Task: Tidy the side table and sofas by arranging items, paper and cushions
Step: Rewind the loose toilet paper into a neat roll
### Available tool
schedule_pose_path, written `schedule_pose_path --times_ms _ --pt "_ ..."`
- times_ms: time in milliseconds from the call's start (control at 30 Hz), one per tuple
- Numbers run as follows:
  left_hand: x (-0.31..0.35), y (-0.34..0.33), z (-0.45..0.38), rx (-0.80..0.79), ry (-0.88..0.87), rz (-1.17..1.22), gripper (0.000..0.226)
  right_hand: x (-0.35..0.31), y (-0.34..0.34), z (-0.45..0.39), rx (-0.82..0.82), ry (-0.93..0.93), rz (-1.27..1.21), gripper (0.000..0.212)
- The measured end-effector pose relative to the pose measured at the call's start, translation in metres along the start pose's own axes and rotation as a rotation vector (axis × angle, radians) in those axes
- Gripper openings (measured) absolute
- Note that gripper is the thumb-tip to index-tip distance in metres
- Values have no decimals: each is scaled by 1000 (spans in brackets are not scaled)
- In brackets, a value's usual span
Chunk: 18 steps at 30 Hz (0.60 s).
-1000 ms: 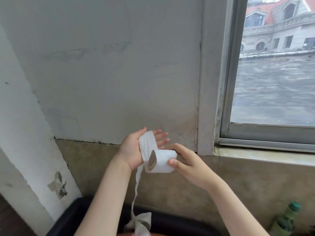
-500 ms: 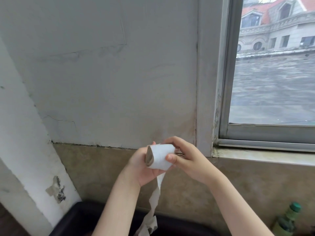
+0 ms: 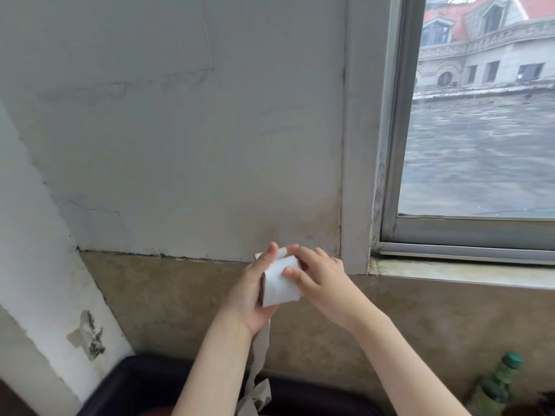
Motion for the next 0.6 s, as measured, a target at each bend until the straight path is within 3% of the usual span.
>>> schedule_pose_path --times_ms 133,233,300,400,600 --pt "-1 5 -4 109 35 98 18 -1 -2 -1 149 140 70 49" --pt "-2 9 -5 194 92 197 26 0 -11 -1 41 295 153 54" --pt "-2 11 -3 234 118 218 29 4 -18 -2 -16 301 212 64" --pt "-3 8 0 236 146 253 28 6 -18 -3 38 316 194 58" --pt "-4 6 3 187 107 197 34 6 -14 3 -47 267 88 51"
Point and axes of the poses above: each hand's wrist, its own z-axis away from the middle knuckle, its own y-axis out of the back of the hand, x = y × z, the point moved 5 cm from there along -z, towards the middle knuckle, and after that the axes turned 14 degrees about -z, right-handed, at the moved point
